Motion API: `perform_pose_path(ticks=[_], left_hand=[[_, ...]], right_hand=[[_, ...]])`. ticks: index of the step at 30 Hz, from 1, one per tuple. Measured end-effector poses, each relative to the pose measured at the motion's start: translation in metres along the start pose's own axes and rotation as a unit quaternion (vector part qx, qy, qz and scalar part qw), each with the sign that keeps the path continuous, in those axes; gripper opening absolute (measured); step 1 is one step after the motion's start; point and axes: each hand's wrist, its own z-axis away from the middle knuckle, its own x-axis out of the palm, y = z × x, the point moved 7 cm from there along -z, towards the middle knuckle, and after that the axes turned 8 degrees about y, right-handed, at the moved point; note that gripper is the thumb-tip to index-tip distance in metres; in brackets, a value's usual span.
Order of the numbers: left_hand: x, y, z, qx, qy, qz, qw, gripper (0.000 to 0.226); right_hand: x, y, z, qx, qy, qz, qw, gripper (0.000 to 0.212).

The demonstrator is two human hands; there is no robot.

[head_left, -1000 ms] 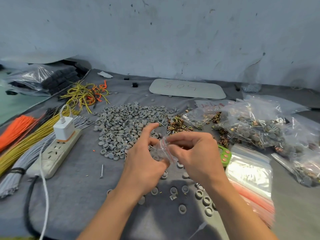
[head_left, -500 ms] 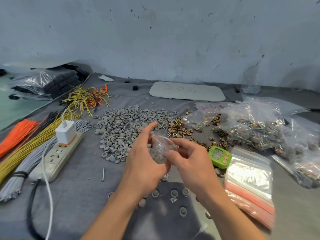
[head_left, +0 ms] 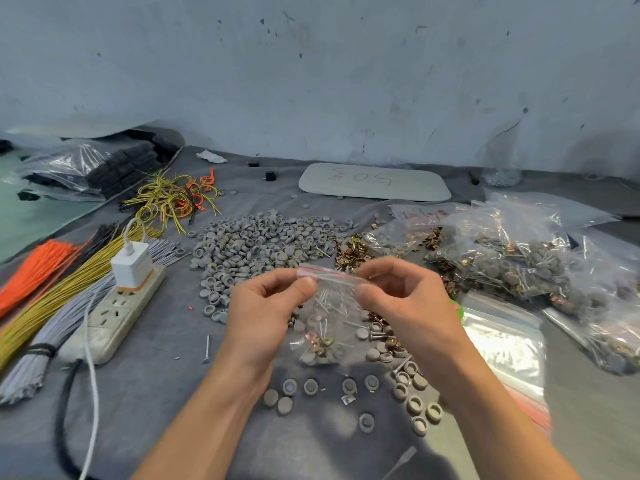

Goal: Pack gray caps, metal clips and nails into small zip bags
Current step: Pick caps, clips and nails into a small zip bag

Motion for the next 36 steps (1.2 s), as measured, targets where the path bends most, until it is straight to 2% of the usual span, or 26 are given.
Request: perform_pose_path(ticks=[8,12,18,23,27,31,36], left_hand=[[-0.005,0.006,0.003,0.014,0.042,0.024,0.999,0.013],[-0.003,0.005,0.003,0.012,0.028,0.009,0.999,0.008],[-0.007,0.001,0.001,-0.001,0.035,-0.01,0.999,0.002],[-0.008,-0.001,0.001,-0.002,0.052,-0.007,0.999,0.011],[-0.007,-0.003,0.0,-0.005,0.056,0.001,0.998,0.017],[-0.003,-0.004,0.001,-0.017,0.017,-0.021,0.999,0.009],[0.001,-0.005,0.004,-0.013,-0.004,-0.039,0.999,0.017]], right_hand=[[-0.011,-0.003,-0.003,-0.014,0.089,-0.065,0.994,0.017],[-0.007,0.001,-0.002,0.004,0.078,-0.057,0.995,0.02],[-0.001,0.009,0.001,0.048,0.038,-0.025,0.998,0.012],[0.001,0.011,0.001,0.088,0.051,-0.084,0.991,0.022],[0.003,0.011,0.002,0.082,0.062,-0.106,0.989,0.026],[0.009,0.011,0.004,0.071,0.04,-0.106,0.991,0.02],[0.012,0.007,0.006,0.055,0.024,-0.091,0.994,0.014]])
